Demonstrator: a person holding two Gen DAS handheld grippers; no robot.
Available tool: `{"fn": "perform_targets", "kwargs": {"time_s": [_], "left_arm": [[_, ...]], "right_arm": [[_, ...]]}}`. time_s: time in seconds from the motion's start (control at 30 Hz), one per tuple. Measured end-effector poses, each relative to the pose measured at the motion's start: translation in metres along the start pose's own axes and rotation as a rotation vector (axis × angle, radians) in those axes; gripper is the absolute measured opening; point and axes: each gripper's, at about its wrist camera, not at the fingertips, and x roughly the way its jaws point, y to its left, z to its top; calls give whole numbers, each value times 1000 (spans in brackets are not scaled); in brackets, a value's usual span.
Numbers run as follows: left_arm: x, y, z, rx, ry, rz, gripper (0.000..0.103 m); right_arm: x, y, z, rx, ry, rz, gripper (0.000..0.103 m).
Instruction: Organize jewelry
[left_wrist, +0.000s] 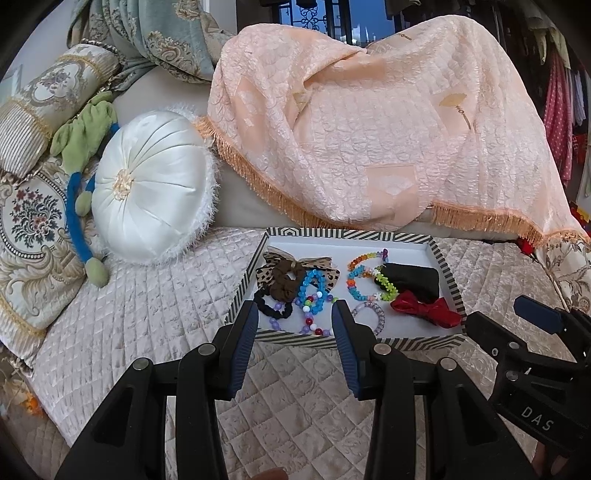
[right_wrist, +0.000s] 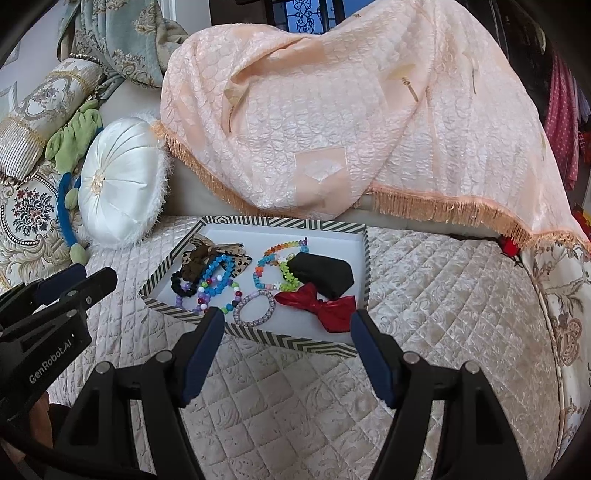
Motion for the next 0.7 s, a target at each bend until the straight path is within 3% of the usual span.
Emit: {"fn": "perform_targets", "kwargs": {"time_s": [0.7], "left_arm": [[7, 3, 0, 0, 10, 2, 28]], "right_arm": [[10, 1, 2, -5, 17, 9, 74]]}}
